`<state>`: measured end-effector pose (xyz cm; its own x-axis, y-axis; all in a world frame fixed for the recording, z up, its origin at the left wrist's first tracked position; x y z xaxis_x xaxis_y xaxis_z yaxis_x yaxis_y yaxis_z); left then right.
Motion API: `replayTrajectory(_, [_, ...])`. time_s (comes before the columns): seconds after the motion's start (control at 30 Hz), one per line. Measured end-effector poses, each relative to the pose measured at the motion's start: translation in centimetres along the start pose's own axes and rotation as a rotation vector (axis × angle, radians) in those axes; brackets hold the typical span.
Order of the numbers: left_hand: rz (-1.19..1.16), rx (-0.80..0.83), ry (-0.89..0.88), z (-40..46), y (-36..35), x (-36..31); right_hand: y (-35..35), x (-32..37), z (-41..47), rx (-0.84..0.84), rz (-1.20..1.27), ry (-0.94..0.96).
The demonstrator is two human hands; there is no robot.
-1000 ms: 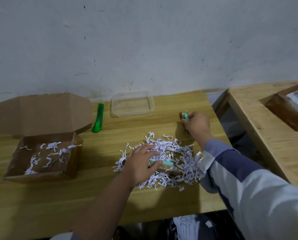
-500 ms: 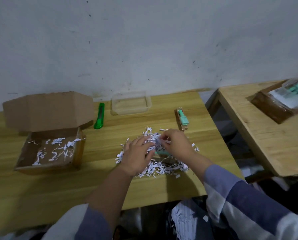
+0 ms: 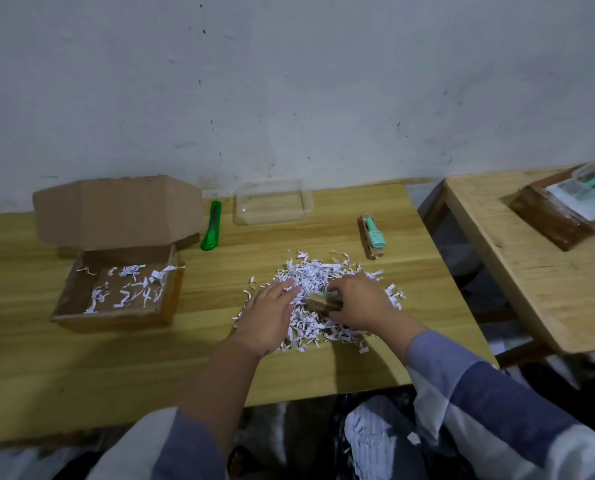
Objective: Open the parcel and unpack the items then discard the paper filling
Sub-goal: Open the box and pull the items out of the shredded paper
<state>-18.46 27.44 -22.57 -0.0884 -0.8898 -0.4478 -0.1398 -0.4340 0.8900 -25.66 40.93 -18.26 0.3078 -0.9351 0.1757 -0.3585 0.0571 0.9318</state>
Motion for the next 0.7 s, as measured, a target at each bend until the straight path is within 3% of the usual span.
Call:
replayTrajectory(0.2, [-0.028, 0.019, 0.019, 0.2, 0.3, -0.8, 3.5, -0.9, 0.3, -0.028, 0.527, -0.104])
replayTrajectory(0.4, [-0.1, -0.099, 0.026, 1.7, 2.5, -3.5, 4.7, -0.6, 0.9, -0.114, 0.658, -0.106])
replayTrajectory(0.5, [-0.124, -0.239, 0.077, 2.4, 4.1, -4.4, 4.6, -0.2, 0.7, -0.115, 0.833, -0.132])
replayTrajectory(0.6, [-0.4, -0.304, 0.164, 2.3, 4.2, -4.1, 4.5, 0.0, 0.7, -0.067, 1.001, -0.153])
replayTrajectory(0.7, [-0.698, -0.3, 0.156, 2.4, 3.6, -4.5, 3.9, 0.3, 0.7, 0.149, 1.164, -0.112])
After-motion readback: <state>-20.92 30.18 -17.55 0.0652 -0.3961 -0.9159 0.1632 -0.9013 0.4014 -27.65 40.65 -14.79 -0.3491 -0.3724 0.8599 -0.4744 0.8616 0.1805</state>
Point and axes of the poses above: each hand's wrist, its own z-axis towards the middle knuckle, its own y-axis out of the back of the hand, x = y × z, the point moved 8 cm from there along z, towards the middle knuckle, and after that the axes turned 13 degrees about -y, right-handed, at the moved point
